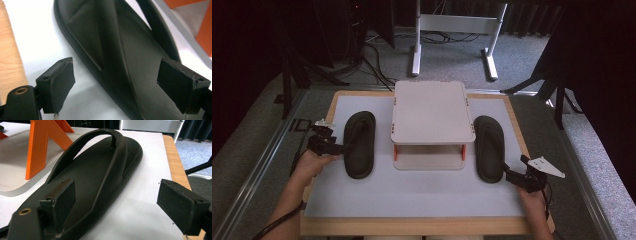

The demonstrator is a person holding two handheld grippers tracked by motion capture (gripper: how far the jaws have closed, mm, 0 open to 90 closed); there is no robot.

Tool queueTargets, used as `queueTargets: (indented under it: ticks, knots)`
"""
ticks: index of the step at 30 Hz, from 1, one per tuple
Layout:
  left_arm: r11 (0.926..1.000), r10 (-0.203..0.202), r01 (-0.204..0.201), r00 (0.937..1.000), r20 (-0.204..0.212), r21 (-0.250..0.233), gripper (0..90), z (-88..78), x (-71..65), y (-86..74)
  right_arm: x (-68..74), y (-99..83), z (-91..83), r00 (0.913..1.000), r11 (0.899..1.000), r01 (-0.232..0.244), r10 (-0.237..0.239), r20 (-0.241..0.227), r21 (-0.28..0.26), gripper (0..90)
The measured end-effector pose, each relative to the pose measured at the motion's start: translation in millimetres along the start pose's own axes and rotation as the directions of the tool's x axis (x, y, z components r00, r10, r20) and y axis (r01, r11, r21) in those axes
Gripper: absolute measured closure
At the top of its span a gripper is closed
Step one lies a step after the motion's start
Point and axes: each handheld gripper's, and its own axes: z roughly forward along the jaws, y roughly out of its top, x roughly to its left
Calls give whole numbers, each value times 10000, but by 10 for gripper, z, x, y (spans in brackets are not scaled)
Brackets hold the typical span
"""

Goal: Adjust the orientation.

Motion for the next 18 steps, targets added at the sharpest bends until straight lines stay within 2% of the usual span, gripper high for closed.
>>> queueTargets:
  ticks: [2,4,8,9,13,15,16,17,18]
  knots:
    - [9997,-15,18,9999,-115,226,145,14,5,73,3,0,1,10000,10000,15,-15,18,7,147]
    - [9989,148,-143,9998,-125,457,181,25,9,148,4,0,2,10000,10000,56,-56,25,5,146]
    - [9931,329,-309,9993,-160,1133,213,80,12,289,10,-1,0,10000,10000,83,-83,20,-20,167]
    - [9925,222,-204,9997,-130,1207,241,94,22,320,11,-2,-1,10000,10000,85,-85,27,-27,167]
    - [9899,-157,152,9999,27,1409,244,161,61,424,12,-2,0,9999,9999,100,-100,16,-18,167]
    - [9880,-111,118,9999,-59,1539,282,181,63,447,11,-2,0,9999,9999,103,-103,14,-20,167]
    - [9850,-58,96,9997,-222,1726,282,217,73,491,11,-2,0,10000,10000,92,-92,10,-21,167]
    - [9852,27,37,9993,-370,1712,317,234,74,508,9,-2,-1,10000,10000,74,-74,6,-23,177]
    - [9847,27,32,9994,-337,1740,337,249,77,520,8,-3,-2,10000,10000,63,-63,-13,-34,198]
